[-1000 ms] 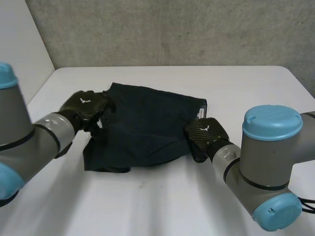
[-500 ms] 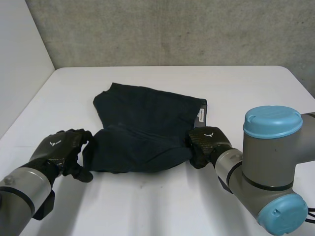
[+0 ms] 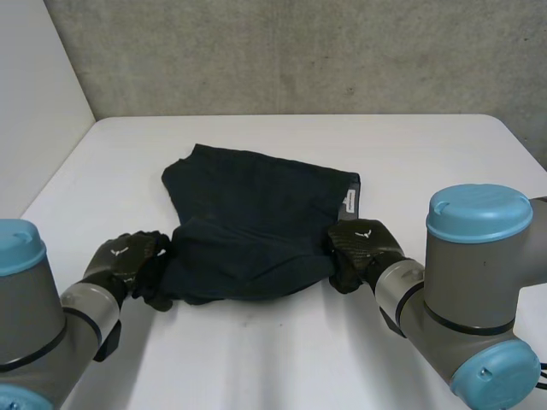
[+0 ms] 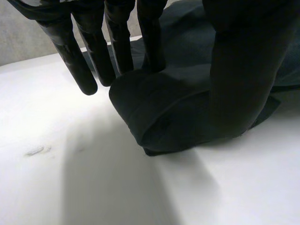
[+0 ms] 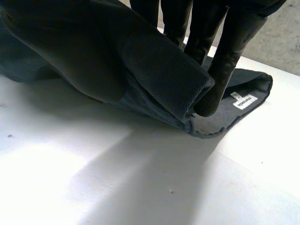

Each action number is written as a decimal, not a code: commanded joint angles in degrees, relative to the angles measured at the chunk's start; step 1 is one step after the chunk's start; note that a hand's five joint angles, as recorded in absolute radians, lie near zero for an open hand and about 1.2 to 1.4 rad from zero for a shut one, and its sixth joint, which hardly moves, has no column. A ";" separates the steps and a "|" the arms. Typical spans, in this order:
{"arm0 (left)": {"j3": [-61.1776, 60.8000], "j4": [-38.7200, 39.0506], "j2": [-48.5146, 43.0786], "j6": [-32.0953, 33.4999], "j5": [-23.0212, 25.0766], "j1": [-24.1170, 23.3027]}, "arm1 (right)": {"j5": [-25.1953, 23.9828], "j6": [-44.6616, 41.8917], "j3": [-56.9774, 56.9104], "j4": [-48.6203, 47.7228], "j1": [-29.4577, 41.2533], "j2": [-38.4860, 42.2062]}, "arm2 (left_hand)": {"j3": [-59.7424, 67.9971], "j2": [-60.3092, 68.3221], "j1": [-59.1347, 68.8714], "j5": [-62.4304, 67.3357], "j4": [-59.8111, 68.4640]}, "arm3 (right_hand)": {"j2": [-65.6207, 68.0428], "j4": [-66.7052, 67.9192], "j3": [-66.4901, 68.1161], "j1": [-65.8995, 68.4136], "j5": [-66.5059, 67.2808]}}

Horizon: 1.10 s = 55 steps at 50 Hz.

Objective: Fold the shorts.

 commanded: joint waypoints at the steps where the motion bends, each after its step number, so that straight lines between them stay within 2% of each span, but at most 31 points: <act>1: 3.79 0.23 -3.34 0.08 0.09 0.01 | -0.02 0.00 0.03 -0.01 -0.03 0.10 | 4.10 4.37 3.40 5.36 4.99 | 12.40 11.71 12.16 23.83 13.30; 7: 6.35 0.58 -6.06 0.08 0.26 0.01 | 0.06 0.00 0.03 -0.10 -0.03 0.10 | 11.84 12.11 11.14 13.10 12.73 | 12.40 11.71 12.16 23.83 13.30; 9: 7.31 1.11 -7.38 0.08 0.35 0.01 | 0.15 0.00 -0.06 -0.19 -0.03 0.10 | 18.54 18.81 17.84 19.81 19.43 | 12.40 11.71 12.16 23.83 13.30; 11: 7.93 1.29 -8.26 0.08 0.35 0.01 | 0.15 -0.09 -0.15 -0.19 0.05 0.19 | 25.77 26.04 25.08 27.04 26.67 | 12.40 11.71 12.16 23.83 13.30; 13: 9.07 1.20 -8.88 0.08 0.44 0.10 | 0.33 -0.53 -0.50 -0.19 -0.03 0.19 | 41.38 41.65 40.68 42.65 42.27 | 12.40 11.71 12.16 23.83 13.30; 15: 9.95 0.85 -8.79 0.08 0.70 0.19 | 0.41 -0.88 -1.02 -0.10 -0.03 -0.07 | 51.82 52.09 51.12 53.08 52.71 | 12.40 11.71 12.16 23.83 13.30; 19: 12.59 0.15 -5.29 1.39 0.97 0.27 | 0.24 -3.51 -3.13 0.87 -0.03 -2.27 | 51.86 52.13 51.16 53.12 52.75 | 12.40 11.71 12.16 23.83 13.30; 20: 13.90 -0.90 -1.45 2.70 1.14 0.54 | 0.24 -4.82 -3.75 1.13 -0.03 -3.06 | 51.86 52.13 51.16 53.12 52.75 | 12.40 11.71 12.16 23.83 13.30; 23: 16.19 -4.32 3.76 5.96 2.11 0.36 | 0.33 -11.85 -5.42 3.32 -0.03 -6.74 | 51.86 52.13 51.16 53.12 52.75 | 12.40 11.71 12.16 23.83 13.30; 30: 23.49 -21.46 11.77 23.00 9.22 0.19 | 0.76 -27.40 -10.68 8.41 -0.21 -15.53 | 51.86 52.13 51.16 53.12 52.75 | 12.40 11.71 12.16 23.83 13.30; 32: 23.84 -26.46 12.91 28.61 11.59 0.19 | 0.94 -29.35 -11.83 10.18 -0.12 -16.86 | 51.86 52.13 51.16 53.12 52.75 | 12.40 11.71 12.16 23.83 13.30; 36: 23.05 -32.09 12.48 35.83 12.92 0.01 | 1.56 -31.82 -14.65 15.62 0.05 -18.71 | 51.86 52.13 51.16 53.12 52.75 | 12.40 11.71 12.16 23.83 13.30; 41: 20.77 -32.90 9.85 40.16 12.66 -0.34 | 1.47 -32.34 -14.92 20.99 0.05 -17.75 | 51.86 52.13 51.16 53.12 52.75 | 12.40 11.71 12.16 23.83 13.30; 46: 19.71 -32.64 4.49 40.07 12.83 0.01 | 1.90 -35.06 -13.42 26.17 0.49 -9.68 | 51.86 52.13 51.16 53.12 52.75 | 12.40 11.71 12.16 23.83 13.30; 51: 21.02 -29.66 -2.44 40.16 12.57 -0.25 | 2.00 -35.07 -12.54 26.10 0.76 -5.71 | 51.86 52.13 51.16 53.12 52.75 | 12.40 11.71 12.16 23.83 13.30; 55: 25.84 -23.96 -8.51 40.42 10.47 -0.34 | 2.26 -35.07 -14.30 21.01 0.67 -0.17 | 51.86 52.13 51.16 53.12 52.75 | 12.40 11.71 12.16 23.83 13.30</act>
